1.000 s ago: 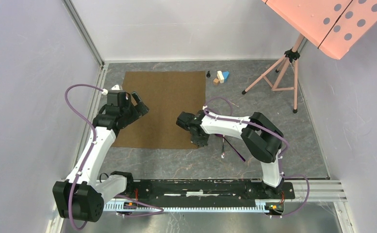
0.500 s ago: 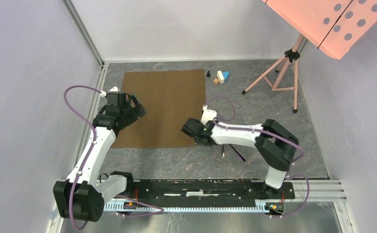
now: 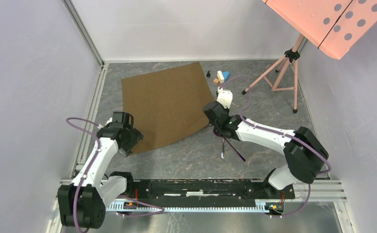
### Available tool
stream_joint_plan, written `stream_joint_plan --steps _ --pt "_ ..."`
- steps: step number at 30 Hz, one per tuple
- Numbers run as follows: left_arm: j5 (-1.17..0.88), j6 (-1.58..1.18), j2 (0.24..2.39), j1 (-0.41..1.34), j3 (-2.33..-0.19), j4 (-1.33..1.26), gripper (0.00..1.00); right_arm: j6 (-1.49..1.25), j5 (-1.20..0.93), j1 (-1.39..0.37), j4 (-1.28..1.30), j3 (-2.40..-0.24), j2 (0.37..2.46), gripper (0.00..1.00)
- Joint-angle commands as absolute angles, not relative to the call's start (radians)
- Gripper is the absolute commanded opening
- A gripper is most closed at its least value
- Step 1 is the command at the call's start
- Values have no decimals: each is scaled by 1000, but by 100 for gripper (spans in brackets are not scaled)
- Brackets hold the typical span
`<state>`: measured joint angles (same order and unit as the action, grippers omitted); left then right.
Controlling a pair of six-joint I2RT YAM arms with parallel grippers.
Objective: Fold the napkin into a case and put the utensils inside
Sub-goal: Pick up the flattened napkin from the center of the board.
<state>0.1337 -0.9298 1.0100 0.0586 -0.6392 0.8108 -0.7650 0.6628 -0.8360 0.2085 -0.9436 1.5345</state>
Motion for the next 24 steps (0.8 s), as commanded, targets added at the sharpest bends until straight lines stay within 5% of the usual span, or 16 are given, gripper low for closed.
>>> stream_joint_plan --steps 1,6,24 --pt "215 -1124 926 55 -610 898 78 -679 638 -765 118 -890 1463 0" --pt "139 -1153 965 63 -591 917 57 -666 576 -748 43 -820 1422 0" --pt "178 -1269 1139 84 -618 932 53 -675 566 -749 16 -796 1402 0"
